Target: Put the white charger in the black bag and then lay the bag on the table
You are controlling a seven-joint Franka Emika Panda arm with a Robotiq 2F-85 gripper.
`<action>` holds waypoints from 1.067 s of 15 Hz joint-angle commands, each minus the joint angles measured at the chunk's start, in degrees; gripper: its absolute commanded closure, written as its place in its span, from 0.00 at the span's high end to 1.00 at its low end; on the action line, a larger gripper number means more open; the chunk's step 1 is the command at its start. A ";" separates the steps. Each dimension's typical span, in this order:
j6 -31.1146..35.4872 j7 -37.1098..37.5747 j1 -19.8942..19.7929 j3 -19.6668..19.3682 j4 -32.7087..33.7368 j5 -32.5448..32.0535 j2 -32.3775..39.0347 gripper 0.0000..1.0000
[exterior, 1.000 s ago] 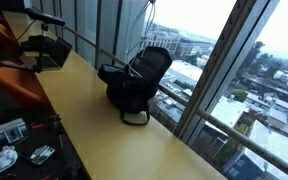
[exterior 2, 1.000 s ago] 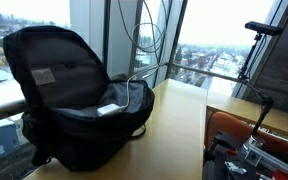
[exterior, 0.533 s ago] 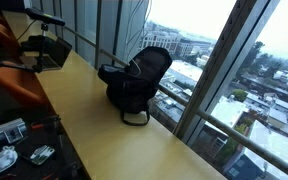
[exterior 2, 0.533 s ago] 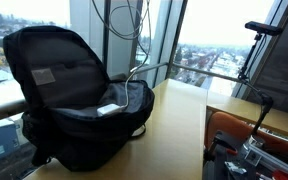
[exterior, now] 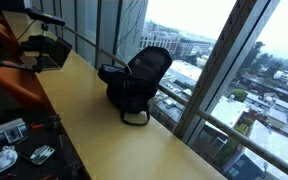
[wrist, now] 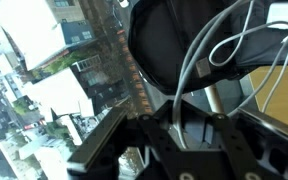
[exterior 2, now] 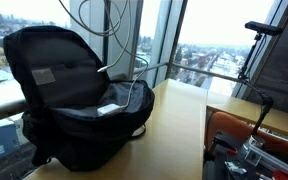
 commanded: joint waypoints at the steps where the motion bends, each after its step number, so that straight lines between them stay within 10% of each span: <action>1: -1.13 -1.94 -0.67 -0.49 6.84 1.49 6.78 0.02; 6: -0.85 -1.91 -3.37 -0.14 7.81 2.31 12.45 0.02; 8: -1.33 -2.05 -4.30 -0.08 8.29 2.38 13.97 0.36; 16: -2.29 -1.55 -6.09 1.15 2.25 3.37 10.47 0.93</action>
